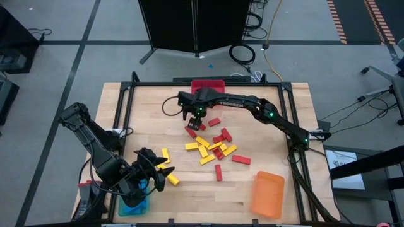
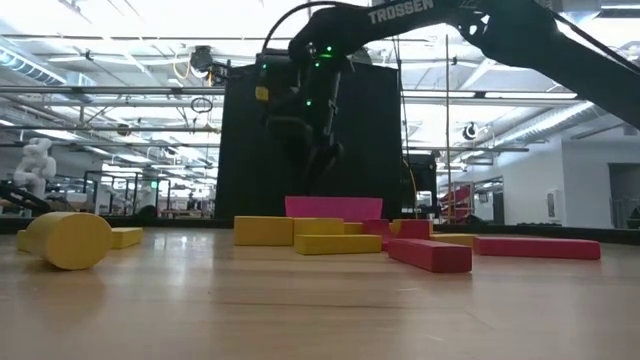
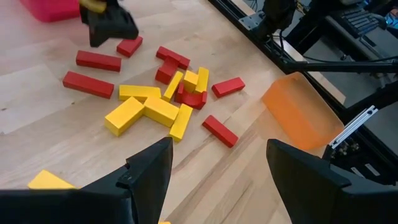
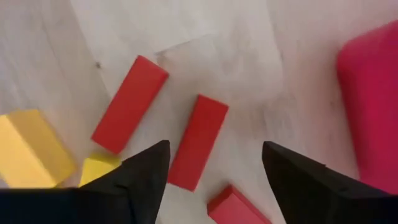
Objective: Sort blocks
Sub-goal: Put the red block into the red bin
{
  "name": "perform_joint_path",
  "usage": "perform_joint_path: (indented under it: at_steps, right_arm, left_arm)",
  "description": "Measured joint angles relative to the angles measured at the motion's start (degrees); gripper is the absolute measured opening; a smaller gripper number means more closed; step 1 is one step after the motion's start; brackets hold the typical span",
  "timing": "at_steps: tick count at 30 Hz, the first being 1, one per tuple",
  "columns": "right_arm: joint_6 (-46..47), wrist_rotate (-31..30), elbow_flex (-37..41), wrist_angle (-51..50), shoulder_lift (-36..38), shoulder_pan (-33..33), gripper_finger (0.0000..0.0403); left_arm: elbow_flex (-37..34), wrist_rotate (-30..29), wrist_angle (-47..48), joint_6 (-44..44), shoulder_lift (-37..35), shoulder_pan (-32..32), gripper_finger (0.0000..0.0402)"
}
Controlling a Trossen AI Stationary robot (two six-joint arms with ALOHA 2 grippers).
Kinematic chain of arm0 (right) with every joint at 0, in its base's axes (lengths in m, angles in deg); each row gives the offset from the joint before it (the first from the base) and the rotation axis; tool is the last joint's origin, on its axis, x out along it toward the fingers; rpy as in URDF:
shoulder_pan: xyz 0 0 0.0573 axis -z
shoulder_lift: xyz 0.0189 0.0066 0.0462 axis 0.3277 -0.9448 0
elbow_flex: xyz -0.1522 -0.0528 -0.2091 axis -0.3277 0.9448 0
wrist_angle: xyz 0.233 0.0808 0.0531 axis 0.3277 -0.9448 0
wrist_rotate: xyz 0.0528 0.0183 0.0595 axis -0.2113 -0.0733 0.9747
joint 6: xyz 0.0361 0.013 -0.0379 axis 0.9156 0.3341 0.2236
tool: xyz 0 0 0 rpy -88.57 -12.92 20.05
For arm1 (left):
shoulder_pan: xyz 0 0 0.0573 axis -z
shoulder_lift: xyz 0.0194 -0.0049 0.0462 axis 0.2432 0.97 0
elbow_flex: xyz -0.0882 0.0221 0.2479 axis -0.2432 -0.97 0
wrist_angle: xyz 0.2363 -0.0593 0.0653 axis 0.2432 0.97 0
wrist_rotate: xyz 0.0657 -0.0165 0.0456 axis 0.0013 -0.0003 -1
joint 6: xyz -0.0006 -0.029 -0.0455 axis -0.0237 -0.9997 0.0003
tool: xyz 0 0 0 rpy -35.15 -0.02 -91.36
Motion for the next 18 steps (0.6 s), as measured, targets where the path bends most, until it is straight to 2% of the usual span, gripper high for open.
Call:
perform_joint_path:
  at_steps: [7,18]
  right_arm:
    - [1.8,-3.5,6.6,3.5,-0.1,-0.8,0.0253]
    - [1.8,0.4,10.3,6.8,0.0,-0.8,0.0274]
  left_arm:
    - [0.0,0.0,-0.1,0.0,0.0,0.0,0.0264]
    - [0.0,0.0,-0.1,0.0,0.0,0.0,0.0264]
